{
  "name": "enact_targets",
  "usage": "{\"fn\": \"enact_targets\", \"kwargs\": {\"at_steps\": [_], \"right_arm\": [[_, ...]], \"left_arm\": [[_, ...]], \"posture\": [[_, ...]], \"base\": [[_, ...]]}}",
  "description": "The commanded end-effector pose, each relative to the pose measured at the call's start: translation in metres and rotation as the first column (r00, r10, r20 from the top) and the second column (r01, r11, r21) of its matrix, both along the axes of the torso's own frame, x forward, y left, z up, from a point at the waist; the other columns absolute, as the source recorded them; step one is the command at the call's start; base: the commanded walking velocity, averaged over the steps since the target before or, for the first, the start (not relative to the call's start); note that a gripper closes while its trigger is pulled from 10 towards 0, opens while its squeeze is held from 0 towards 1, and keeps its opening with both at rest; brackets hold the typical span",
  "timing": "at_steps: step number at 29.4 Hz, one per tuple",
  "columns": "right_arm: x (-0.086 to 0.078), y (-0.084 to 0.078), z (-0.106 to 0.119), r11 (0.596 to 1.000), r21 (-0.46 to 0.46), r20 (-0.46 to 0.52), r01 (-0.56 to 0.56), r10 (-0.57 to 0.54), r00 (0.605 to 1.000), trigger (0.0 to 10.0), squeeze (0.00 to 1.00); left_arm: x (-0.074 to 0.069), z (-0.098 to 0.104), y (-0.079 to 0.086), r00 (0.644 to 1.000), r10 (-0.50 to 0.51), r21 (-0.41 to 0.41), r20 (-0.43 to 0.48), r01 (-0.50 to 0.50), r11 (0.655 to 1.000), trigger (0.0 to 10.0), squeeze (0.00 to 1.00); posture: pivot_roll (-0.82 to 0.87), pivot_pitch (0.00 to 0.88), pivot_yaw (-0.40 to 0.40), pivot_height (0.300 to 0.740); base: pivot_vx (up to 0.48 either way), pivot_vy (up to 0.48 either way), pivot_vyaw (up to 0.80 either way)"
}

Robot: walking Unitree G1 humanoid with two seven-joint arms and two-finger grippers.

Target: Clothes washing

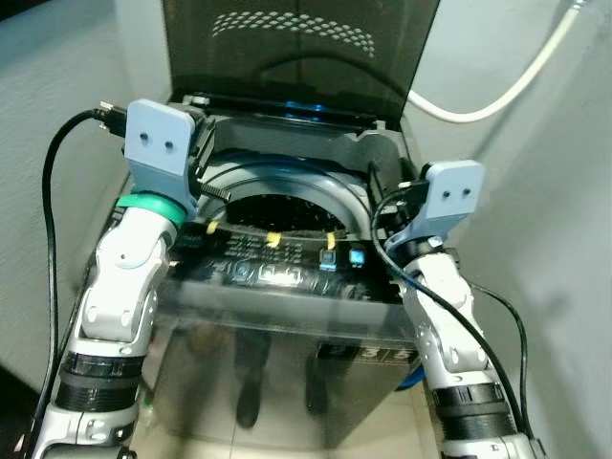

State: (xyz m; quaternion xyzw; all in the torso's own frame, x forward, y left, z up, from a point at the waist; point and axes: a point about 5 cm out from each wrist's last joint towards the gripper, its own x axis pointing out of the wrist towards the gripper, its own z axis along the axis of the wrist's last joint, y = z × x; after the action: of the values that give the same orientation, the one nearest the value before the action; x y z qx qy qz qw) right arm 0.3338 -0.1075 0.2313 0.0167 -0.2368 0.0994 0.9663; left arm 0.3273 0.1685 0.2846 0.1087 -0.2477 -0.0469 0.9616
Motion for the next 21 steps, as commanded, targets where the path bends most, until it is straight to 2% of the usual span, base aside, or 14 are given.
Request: {"fn": "enact_targets", "kwargs": {"at_steps": [1, 21], "right_arm": [[-0.0001, -0.0049, -0.0052, 1.0, -0.009, -0.015, 0.019, -0.019, 1.0, 10.0, 0.0], [-0.0011, -0.0057, -0.0096, 0.999, -0.042, -0.021, 0.026, -0.027, 0.999, 10.0, 0.0]], "left_arm": [[0.0007, -0.0034, -0.0041, 1.0, -0.012, 0.004, -0.01, 0.012, 1.0, 10.0, 0.0], [0.0031, -0.0059, -0.0076, 0.999, -0.025, 0.011, -0.02, 0.025, 1.0, 10.0, 0.0]], "posture": [[0.12, 0.0, -0.002, 0.74], [0.11, 0.0, 0.006, 0.74]], "base": [[-0.337, 0.0, 0.0], [-0.349, 0.0, 0.0]]}}
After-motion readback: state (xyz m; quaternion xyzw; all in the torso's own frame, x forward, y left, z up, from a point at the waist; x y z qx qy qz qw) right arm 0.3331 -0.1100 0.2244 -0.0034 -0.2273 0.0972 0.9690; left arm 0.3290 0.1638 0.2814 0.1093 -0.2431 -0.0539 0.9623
